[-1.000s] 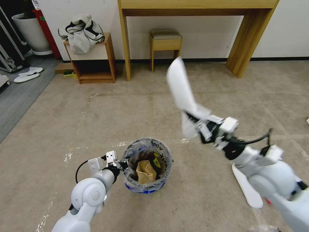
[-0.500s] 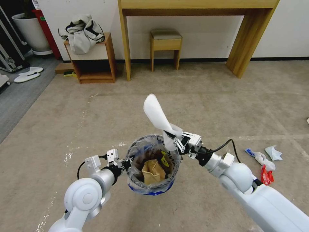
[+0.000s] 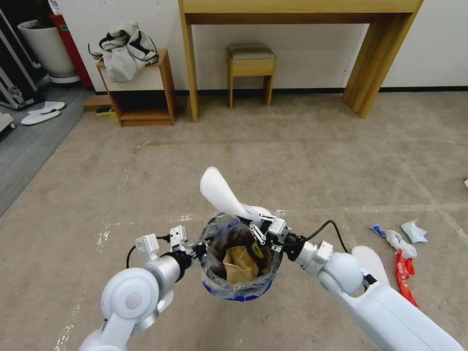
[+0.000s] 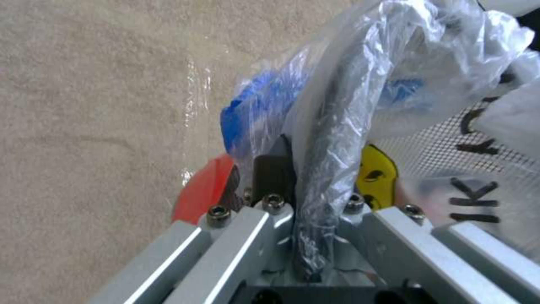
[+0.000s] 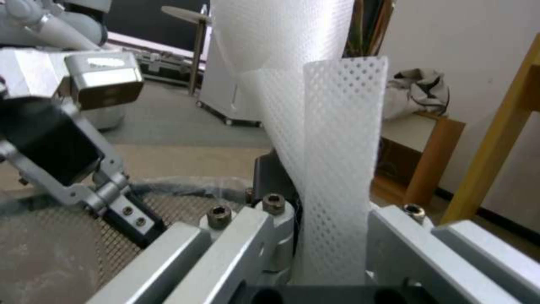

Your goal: Pick up the trash bin and place the garbage on the floor into it.

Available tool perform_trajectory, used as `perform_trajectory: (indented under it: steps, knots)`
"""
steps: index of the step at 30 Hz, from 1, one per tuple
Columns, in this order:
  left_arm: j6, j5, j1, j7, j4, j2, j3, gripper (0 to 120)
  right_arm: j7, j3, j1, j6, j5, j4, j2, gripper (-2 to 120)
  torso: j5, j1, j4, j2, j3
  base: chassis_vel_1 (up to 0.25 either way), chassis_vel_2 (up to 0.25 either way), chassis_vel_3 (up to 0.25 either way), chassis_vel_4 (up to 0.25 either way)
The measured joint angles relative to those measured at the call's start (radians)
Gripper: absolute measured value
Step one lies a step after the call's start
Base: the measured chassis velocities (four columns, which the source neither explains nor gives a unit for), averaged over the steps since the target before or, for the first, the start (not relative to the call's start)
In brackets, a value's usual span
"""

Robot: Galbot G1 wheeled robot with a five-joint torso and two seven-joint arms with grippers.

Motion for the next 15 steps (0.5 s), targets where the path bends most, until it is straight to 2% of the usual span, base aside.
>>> perform_trajectory:
  steps: [15]
  knots:
    - [0.000, 0.007, -0.014, 0.002, 0.036, -0.029, -0.002, 1, -0.006, -0.029, -0.008, 0.007, -0.013, -0.005, -0.004, 2, 0.0001, 0.000, 0.0000, 0.000, 0.000, 0.000, 0.000, 0.000, 0.000]
